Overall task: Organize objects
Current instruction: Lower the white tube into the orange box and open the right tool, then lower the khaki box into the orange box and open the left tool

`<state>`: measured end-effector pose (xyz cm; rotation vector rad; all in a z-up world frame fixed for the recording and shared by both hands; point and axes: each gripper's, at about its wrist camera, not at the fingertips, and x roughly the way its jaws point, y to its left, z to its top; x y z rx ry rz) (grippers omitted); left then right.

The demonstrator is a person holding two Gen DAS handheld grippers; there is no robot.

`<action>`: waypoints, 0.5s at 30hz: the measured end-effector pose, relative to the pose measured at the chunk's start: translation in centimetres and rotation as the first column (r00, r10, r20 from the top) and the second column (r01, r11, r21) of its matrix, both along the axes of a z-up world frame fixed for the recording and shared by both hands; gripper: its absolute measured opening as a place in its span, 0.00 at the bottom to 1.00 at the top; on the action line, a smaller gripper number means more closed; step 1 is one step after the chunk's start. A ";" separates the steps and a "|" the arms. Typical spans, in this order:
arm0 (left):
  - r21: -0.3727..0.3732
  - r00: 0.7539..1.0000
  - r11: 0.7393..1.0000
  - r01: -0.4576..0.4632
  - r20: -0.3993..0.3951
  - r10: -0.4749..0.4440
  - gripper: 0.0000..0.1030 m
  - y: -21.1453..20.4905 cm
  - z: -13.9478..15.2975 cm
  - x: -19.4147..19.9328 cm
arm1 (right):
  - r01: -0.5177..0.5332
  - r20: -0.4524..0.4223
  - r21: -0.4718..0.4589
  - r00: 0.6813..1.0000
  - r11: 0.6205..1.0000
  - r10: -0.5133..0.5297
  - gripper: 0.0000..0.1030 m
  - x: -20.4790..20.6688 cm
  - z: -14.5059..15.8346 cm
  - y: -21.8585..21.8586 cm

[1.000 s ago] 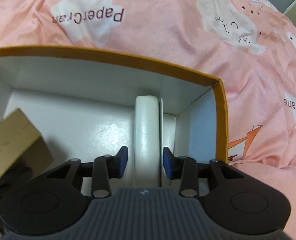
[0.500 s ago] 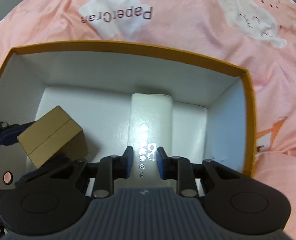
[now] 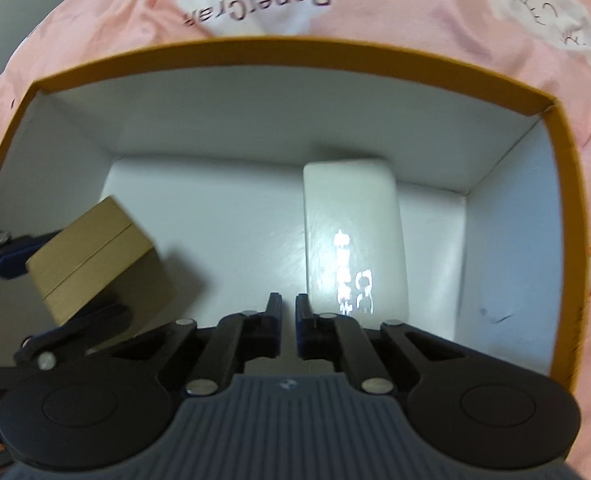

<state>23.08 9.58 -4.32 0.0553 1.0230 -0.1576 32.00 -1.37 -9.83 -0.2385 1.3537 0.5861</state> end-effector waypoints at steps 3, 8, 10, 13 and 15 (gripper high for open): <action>0.000 1.000 1.000 0.003 -0.001 -0.003 0.52 -0.2 -0.1 0.2 | 0.046 0.012 0.006 0.999 0.999 -0.046 0.06 1.0 -0.1 -0.7; -0.004 1.000 1.000 0.021 -0.002 -0.021 0.52 -0.7 -0.3 0.2 | 0.116 0.086 -0.018 0.990 0.993 -0.114 0.03 2.1 0.2 -1.9; -0.024 0.999 0.999 0.038 -0.008 -0.039 0.52 -0.8 -0.3 0.2 | 0.134 0.078 -0.004 0.988 0.991 -0.133 0.00 2.7 0.2 -2.6; -0.067 0.998 0.997 0.047 -0.030 -0.049 0.52 -0.9 -0.3 0.4 | 0.125 0.081 -0.004 0.989 0.992 -0.125 0.01 3.0 0.3 -3.2; -0.076 0.997 0.995 0.057 -0.038 -0.060 0.52 -1.1 -0.1 0.5 | 0.090 0.098 0.011 0.991 0.996 -0.090 0.10 2.4 0.9 -3.1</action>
